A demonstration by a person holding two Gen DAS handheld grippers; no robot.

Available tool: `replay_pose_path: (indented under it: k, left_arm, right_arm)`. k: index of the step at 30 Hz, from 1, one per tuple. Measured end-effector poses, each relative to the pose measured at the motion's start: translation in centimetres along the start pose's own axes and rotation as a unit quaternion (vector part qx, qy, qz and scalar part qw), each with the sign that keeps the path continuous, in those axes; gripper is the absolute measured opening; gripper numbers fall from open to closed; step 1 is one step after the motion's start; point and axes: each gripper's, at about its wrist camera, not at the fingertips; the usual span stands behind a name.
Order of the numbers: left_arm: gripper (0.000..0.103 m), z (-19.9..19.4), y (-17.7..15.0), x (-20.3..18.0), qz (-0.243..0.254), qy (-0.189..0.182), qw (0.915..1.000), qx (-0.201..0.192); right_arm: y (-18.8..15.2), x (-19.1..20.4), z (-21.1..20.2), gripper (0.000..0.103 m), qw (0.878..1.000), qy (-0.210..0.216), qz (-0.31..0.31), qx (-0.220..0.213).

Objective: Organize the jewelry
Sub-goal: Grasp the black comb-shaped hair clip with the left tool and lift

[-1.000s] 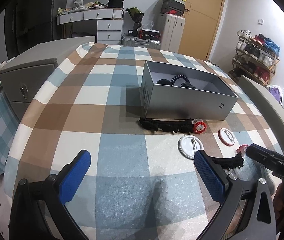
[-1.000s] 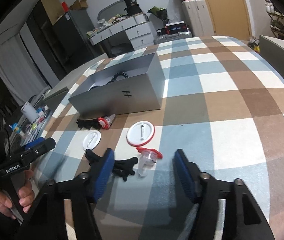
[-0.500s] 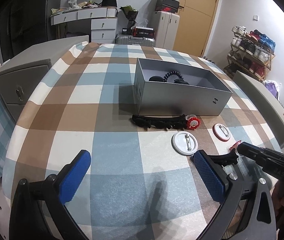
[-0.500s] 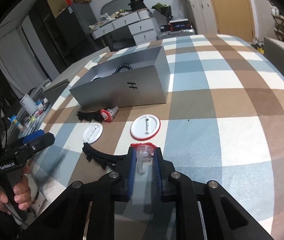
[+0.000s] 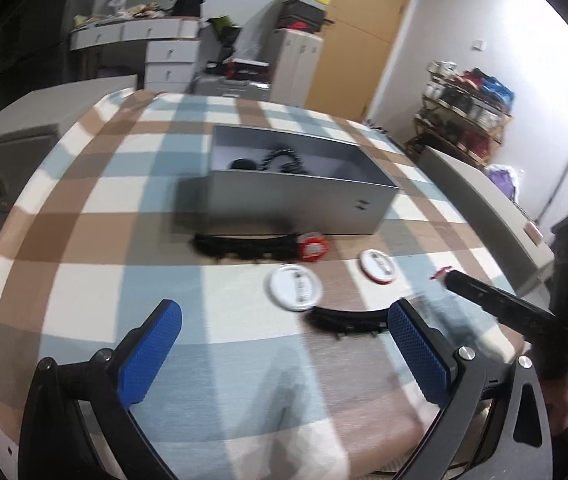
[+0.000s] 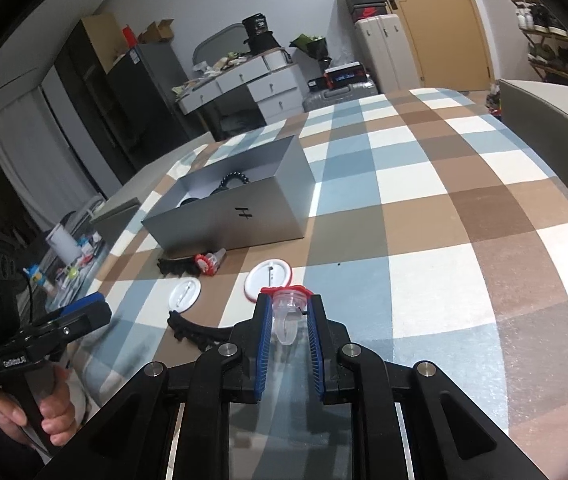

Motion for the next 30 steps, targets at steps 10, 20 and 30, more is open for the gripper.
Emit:
replay_pose_path:
  k: [10,20,30]
  left_arm:
    - [0.101,3.4,0.6,-4.2,0.017,0.009,0.9982,0.056]
    - [0.101,5.9,0.5,-6.1,0.023,0.032,0.9943,0.099]
    - [0.101,7.2,0.0,-7.4,0.086,0.074,0.9860,0.122]
  right_arm:
    - [-0.3,-1.7,-0.8,0.017,1.000,0.008,0.022,-0.014]
    - [-0.7,-3.4,-1.3,0.017,0.999,0.019,0.039,-0.018]
    - [-0.8,-3.6,-1.6,0.017,0.999,0.030,0.037,-0.025]
Point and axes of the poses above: each gripper's, at about its wrist camera, not at the fingertips, and z roughly the way its jaws point, x to its left, y to its top, and after that the axes turned 5 degrees about z, right-handed
